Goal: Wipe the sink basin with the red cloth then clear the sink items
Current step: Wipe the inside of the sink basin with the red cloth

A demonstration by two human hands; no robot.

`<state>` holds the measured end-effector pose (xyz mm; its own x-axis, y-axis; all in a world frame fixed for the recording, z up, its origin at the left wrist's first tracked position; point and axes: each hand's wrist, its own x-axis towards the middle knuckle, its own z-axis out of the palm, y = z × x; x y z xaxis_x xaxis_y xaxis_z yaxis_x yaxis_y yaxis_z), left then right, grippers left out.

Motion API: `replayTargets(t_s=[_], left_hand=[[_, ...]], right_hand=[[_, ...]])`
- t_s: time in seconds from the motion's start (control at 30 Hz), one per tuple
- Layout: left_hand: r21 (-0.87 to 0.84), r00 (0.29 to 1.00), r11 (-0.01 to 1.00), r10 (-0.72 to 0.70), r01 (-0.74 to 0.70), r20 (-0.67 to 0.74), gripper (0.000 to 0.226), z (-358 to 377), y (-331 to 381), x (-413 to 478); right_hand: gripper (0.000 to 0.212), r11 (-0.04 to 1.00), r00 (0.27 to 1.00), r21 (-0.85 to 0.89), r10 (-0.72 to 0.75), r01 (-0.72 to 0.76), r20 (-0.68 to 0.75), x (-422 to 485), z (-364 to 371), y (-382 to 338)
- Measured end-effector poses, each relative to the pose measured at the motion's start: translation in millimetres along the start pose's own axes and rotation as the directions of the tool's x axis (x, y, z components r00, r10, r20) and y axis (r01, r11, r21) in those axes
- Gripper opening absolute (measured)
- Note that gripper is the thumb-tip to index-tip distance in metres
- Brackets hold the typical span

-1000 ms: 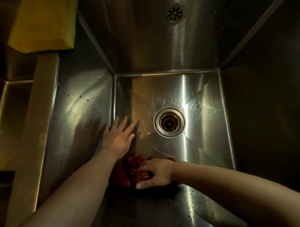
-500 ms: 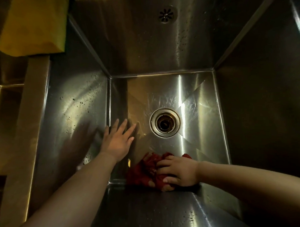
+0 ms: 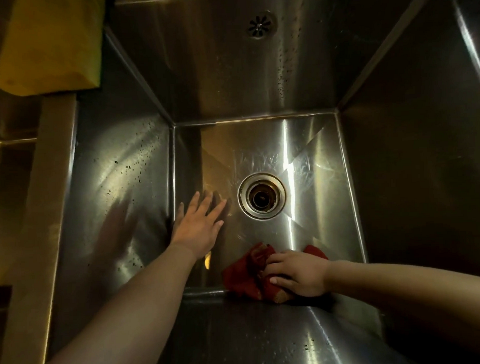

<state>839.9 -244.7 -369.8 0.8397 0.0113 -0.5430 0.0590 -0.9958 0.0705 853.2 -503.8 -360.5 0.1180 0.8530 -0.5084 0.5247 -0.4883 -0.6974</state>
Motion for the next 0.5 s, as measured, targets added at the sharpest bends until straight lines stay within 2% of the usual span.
replayTargets(t_s=[0.2,0.27,0.4,0.5], left_hand=[[0.043,0.999,0.998,-0.045,0.045,-0.020,0.054,-6,-10,0],[0.050,0.998,0.997,-0.057,0.058,-0.021,0.053,-9,-15,0],[0.066,0.999,0.997,-0.050,0.051,-0.017,0.053,-14,-21,0],[0.048,0.999,0.998,-0.048,0.049,-0.015,0.053,-17,-18,2]], right_hand=[[0.028,0.976,0.967,0.055,-0.199,0.210,-0.160,66,4,-57],[0.026,0.964,0.957,0.084,-0.233,0.250,-0.175,86,5,-74],[0.027,0.970,0.965,0.068,-0.222,0.234,-0.141,80,3,-59],[0.029,0.983,0.978,-0.018,-0.181,0.180,-0.108,49,6,-27]])
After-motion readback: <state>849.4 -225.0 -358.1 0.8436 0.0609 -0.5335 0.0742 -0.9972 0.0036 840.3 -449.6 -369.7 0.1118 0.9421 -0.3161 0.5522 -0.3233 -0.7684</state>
